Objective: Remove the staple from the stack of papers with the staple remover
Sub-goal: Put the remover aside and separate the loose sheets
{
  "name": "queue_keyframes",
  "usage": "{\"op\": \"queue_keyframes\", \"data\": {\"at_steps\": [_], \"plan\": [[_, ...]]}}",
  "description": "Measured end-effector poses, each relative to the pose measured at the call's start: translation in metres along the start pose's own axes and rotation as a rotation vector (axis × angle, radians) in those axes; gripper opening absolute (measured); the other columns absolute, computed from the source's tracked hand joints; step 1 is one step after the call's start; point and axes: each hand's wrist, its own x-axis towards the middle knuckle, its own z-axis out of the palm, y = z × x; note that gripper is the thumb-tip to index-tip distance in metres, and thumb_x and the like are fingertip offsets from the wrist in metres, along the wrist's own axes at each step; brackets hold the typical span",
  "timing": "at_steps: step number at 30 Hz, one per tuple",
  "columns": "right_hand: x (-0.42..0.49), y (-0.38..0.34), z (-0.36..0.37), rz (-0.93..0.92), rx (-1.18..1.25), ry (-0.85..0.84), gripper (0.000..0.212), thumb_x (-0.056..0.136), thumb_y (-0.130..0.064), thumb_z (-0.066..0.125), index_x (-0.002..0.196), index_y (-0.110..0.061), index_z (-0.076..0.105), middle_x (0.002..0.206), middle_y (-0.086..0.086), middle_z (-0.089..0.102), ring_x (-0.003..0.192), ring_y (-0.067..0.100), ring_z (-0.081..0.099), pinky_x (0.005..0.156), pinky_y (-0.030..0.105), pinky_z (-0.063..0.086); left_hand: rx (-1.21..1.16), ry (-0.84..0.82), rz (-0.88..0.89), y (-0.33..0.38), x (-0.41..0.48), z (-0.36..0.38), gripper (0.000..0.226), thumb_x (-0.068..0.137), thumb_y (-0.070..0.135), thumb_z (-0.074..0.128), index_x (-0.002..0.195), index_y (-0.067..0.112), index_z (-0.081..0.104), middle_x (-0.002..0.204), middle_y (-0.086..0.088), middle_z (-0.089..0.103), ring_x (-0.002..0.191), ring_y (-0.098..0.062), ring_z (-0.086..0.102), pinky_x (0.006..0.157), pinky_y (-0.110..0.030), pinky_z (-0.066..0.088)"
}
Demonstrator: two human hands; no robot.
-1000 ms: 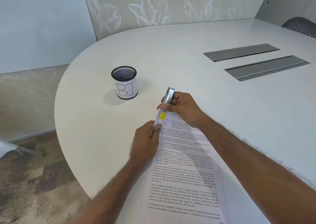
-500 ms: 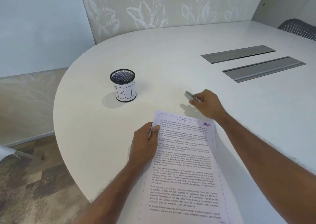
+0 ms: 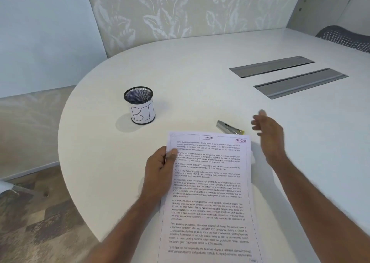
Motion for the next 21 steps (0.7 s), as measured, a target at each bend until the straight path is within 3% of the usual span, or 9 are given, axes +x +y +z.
{"op": "queue_keyframes", "data": {"at_steps": [1,4,6,8,11,15,18,21], "plan": [[-0.013,-0.005,-0.008,0.053,0.107,-0.02,0.041,0.099,-0.044,0.051,0.098,-0.007,0.069,0.096,0.013,0.07,0.076,0.013,0.063,0.075,0.034,0.046,-0.005,0.011,0.004,0.002,0.0,-0.002,0.034,0.101,0.035,0.058,0.089,0.004,0.065,0.082,-0.01,0.074,0.075,-0.031,0.066,0.07,-0.042,0.055],[-0.054,-0.012,-0.03,0.194,0.235,-0.311,0.056,0.089,-0.05,0.055,0.123,-0.006,0.059,0.106,0.017,0.068,0.091,0.028,0.064,0.088,0.044,0.048,0.002,0.06,0.068,0.019,0.002,-0.007,0.028,0.106,0.015,0.055,0.085,0.021,0.074,0.08,0.013,0.079,0.074,-0.004,0.07,0.069,-0.023,0.057],[-0.08,-0.015,-0.043,0.2,0.233,-0.514,0.061,0.084,-0.033,0.068,0.135,-0.004,0.051,0.119,0.022,0.067,0.102,0.034,0.066,0.093,0.048,0.05,-0.032,0.078,0.078,0.033,0.002,-0.007,0.027,0.105,0.013,0.055,0.089,0.022,0.075,0.084,0.011,0.081,0.08,-0.008,0.072,0.075,-0.027,0.06],[-0.104,-0.019,-0.049,0.138,0.251,-0.635,0.052,0.085,-0.019,0.073,0.132,-0.008,0.056,0.122,0.018,0.07,0.108,0.033,0.069,0.087,0.04,0.057,-0.085,0.086,0.116,0.048,-0.001,-0.008,0.026,0.105,0.015,0.055,0.093,0.02,0.077,0.091,0.004,0.083,0.087,-0.016,0.075,0.079,-0.033,0.061],[-0.126,-0.026,-0.047,0.088,0.299,-0.555,0.034,0.083,-0.016,0.068,0.117,-0.011,0.07,0.117,0.016,0.073,0.103,0.032,0.072,0.079,0.033,0.059,-0.137,0.088,0.181,0.07,-0.009,-0.007,0.03,0.105,0.014,0.055,0.091,0.026,0.079,0.095,0.002,0.083,0.09,-0.015,0.077,0.079,-0.029,0.063],[-0.128,-0.035,-0.047,0.1,0.385,-0.448,0.032,0.083,-0.021,0.067,0.112,-0.01,0.073,0.114,0.016,0.074,0.102,0.033,0.072,0.076,0.033,0.06,-0.183,0.06,0.204,0.094,-0.022,-0.003,0.022,0.104,0.016,0.058,0.096,0.024,0.078,0.096,0.008,0.083,0.091,-0.008,0.077,0.076,-0.019,0.059],[-0.125,-0.043,-0.051,0.118,0.469,-0.431,0.034,0.083,-0.021,0.067,0.115,-0.008,0.071,0.116,0.018,0.073,0.103,0.037,0.071,0.077,0.038,0.06,-0.128,-0.058,0.226,0.096,-0.032,-0.005,0.021,0.098,0.03,0.059,0.102,0.026,0.079,0.104,0.006,0.083,0.098,-0.013,0.078,0.079,-0.023,0.06],[-0.125,-0.048,-0.05,0.081,0.405,-0.414,0.033,0.082,-0.022,0.069,0.113,-0.011,0.072,0.113,0.017,0.074,0.101,0.036,0.072,0.079,0.039,0.06,-0.057,-0.09,0.205,0.091,-0.04,-0.003,0.022,0.097,0.037,0.06,0.102,0.025,0.078,0.102,0.006,0.083,0.095,-0.014,0.079,0.077,-0.028,0.063]]}}
